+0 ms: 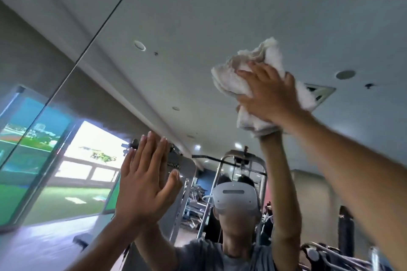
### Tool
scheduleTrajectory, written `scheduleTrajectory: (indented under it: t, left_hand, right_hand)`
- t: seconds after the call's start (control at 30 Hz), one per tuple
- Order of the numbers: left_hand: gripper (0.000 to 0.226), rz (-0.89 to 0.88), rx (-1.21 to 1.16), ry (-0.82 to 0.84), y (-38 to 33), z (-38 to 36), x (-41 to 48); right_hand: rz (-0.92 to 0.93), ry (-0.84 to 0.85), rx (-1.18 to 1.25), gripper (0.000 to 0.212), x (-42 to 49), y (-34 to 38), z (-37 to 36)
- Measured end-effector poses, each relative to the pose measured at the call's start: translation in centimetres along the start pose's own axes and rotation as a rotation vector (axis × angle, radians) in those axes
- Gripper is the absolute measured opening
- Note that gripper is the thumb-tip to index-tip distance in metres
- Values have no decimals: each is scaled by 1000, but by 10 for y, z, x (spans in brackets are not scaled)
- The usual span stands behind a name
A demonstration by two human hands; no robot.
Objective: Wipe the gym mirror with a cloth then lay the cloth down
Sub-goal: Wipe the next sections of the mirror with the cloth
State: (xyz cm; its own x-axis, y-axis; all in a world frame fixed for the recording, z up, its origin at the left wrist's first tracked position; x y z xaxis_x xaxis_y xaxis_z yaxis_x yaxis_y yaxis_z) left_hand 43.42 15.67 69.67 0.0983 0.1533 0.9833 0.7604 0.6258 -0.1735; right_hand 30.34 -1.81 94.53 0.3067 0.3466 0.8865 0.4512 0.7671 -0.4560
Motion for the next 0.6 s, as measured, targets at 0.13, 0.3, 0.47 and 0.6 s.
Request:
scheduleTrajectory:
  t: [0.13,0.3,0.47,0.6]
  left_hand:
    - [71,-14,-7,-19,0,3,4]
    - [72,2,7,-1,0,4,2]
    - [73,-7,5,10,1,2,1]
    - [76,-19,-26,-14,3,2,2]
  right_hand:
    - [160,-122,-86,67,-27,79,-5]
    - [751,-29,-93,66,-59,78,-3]
    - [635,76,-164,77,-29,-30,-1]
    - [97,-79,-93,70,-7,-55,6]
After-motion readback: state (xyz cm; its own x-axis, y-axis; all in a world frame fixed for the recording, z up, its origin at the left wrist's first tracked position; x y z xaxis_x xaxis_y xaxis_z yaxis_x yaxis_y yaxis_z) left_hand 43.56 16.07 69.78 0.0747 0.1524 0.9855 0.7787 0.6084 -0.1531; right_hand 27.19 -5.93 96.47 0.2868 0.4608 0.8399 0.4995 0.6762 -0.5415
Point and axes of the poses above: each hand's wrist, its own x-axis towards the middle knuckle, its own z-axis out of the back of the hand, y = z × x, the point moved 2 cm from there along x, towards the middle knuckle, and after that the axes turned 7 degrees about -x, right-handed, at the moved point
